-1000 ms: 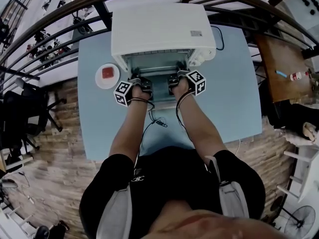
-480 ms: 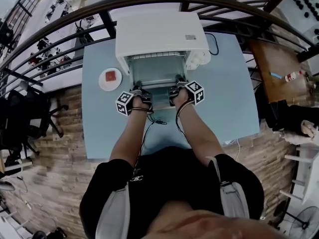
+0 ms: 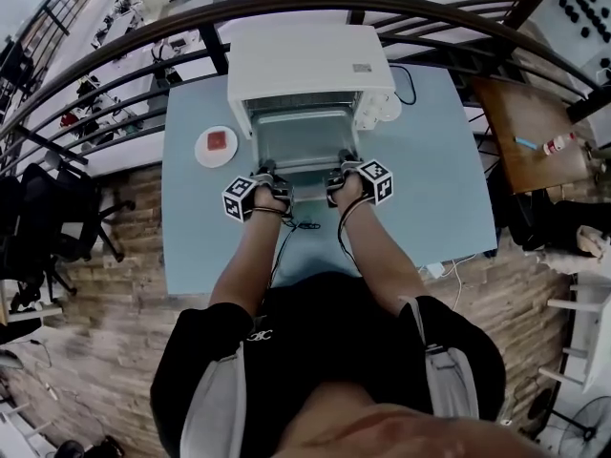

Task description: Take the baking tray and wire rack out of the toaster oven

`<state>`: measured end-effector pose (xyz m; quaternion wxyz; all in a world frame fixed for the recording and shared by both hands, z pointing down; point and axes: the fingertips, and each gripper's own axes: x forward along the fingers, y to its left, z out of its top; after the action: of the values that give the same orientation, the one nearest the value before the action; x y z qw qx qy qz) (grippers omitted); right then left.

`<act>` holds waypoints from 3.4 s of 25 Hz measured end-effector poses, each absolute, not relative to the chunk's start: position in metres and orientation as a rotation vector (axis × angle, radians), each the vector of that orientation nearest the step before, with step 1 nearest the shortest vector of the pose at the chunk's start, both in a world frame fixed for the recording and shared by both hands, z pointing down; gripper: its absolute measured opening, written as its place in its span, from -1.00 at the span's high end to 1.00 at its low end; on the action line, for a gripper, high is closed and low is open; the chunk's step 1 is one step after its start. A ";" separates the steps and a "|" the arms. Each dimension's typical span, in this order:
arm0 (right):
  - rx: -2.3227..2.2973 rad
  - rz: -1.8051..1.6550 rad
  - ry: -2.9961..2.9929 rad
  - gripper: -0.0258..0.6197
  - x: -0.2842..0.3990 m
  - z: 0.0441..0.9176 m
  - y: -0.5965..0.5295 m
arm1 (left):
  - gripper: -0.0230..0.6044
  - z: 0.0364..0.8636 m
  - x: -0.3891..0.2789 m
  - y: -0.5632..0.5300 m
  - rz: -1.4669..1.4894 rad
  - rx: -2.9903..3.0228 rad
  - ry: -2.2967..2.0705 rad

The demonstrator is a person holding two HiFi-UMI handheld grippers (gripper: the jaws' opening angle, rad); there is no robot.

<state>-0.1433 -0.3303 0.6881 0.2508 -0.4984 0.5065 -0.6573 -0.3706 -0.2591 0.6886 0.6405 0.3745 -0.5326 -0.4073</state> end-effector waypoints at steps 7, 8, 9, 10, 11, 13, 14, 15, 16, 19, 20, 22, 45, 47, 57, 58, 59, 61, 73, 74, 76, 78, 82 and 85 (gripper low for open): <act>-1.309 -1.790 1.400 0.85 -0.144 0.676 -0.314 | 0.78 0.674 -0.370 -0.245 -0.921 0.891 -1.197; -1.307 -1.786 1.412 0.85 -0.143 0.674 -0.311 | 0.78 0.674 -0.368 -0.241 -0.920 0.890 -1.192; -1.302 -1.781 1.424 0.85 -0.142 0.672 -0.307 | 0.78 0.674 -0.366 -0.236 -0.921 0.890 -1.186; -1.297 -1.777 1.434 0.85 -0.141 0.671 -0.303 | 0.78 0.674 -0.364 -0.230 -0.921 0.890 -1.181; -1.293 -1.777 1.441 0.85 -0.141 0.670 -0.298 | 0.78 0.674 -0.363 -0.224 -0.921 0.891 -1.177; -1.284 -1.782 1.450 0.85 -0.141 0.669 -0.290 | 0.78 0.672 -0.363 -0.214 -0.916 0.895 -1.178; -1.278 -1.784 1.454 0.85 -0.142 0.669 -0.286 | 0.78 0.671 -0.363 -0.209 -0.911 0.900 -1.180; -1.271 -1.786 1.456 0.85 -0.142 0.668 -0.283 | 0.78 0.670 -0.363 -0.206 -0.905 0.909 -1.182; -1.263 -1.788 1.458 0.85 -0.142 0.667 -0.280 | 0.78 0.668 -0.363 -0.203 -0.901 0.920 -1.181; -1.237 -1.781 1.465 0.85 -0.141 0.663 -0.273 | 0.78 0.659 -0.361 -0.196 -0.898 0.953 -1.175; -1.231 -1.776 1.471 0.85 -0.140 0.660 -0.271 | 0.78 0.656 -0.360 -0.194 -0.898 0.961 -1.172; -1.219 -1.763 1.485 0.85 -0.136 0.654 -0.268 | 0.78 0.650 -0.355 -0.191 -0.898 0.985 -1.159; -1.201 -1.714 1.536 0.85 -0.010 0.629 -0.248 | 0.78 0.631 -0.228 -0.176 -0.816 1.098 -1.127; -1.206 -1.713 1.516 0.85 0.012 0.632 -0.248 | 0.78 0.631 -0.208 -0.178 -0.802 1.106 -1.123; -1.257 -1.682 1.419 0.85 0.124 0.645 -0.236 | 0.78 0.639 -0.098 -0.180 -0.696 1.146 -1.060; -1.262 -1.679 1.413 0.85 0.136 0.648 -0.234 | 0.78 0.642 -0.086 -0.180 -0.685 1.150 -1.053; -1.270 -1.677 1.406 0.85 0.147 0.650 -0.233 | 0.78 0.644 -0.075 -0.180 -0.673 1.152 -1.048; -1.290 -1.675 1.395 0.85 0.169 0.655 -0.230 | 0.78 0.650 -0.054 -0.179 -0.655 1.149 -1.038; -1.390 -1.713 1.433 0.83 0.257 0.691 -0.215 | 0.78 0.691 0.034 -0.165 -0.595 1.101 -1.036; -1.399 -1.727 1.434 0.83 0.260 0.696 -0.213 | 0.78 0.697 0.036 -0.162 -0.592 1.091 -1.040; -1.414 -1.754 1.438 0.83 0.263 0.706 -0.209 | 0.78 0.706 0.040 -0.157 -0.585 1.074 -1.048; -1.426 -1.772 1.445 0.82 0.264 0.714 -0.207 | 0.78 0.713 0.042 -0.155 -0.578 1.062 -1.053; -1.444 -1.796 1.457 0.81 0.265 0.724 -0.206 | 0.77 0.719 0.043 -0.154 -0.564 1.053 -1.064; -1.478 -1.812 1.482 0.79 0.265 0.732 -0.206 | 0.77 0.722 0.043 -0.154 -0.555 1.048 -1.071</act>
<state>0.2649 -0.2059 0.7316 0.1854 -0.5245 0.5262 -0.6432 0.0430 -0.1540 0.7220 0.6973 0.4702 -0.4805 -0.2489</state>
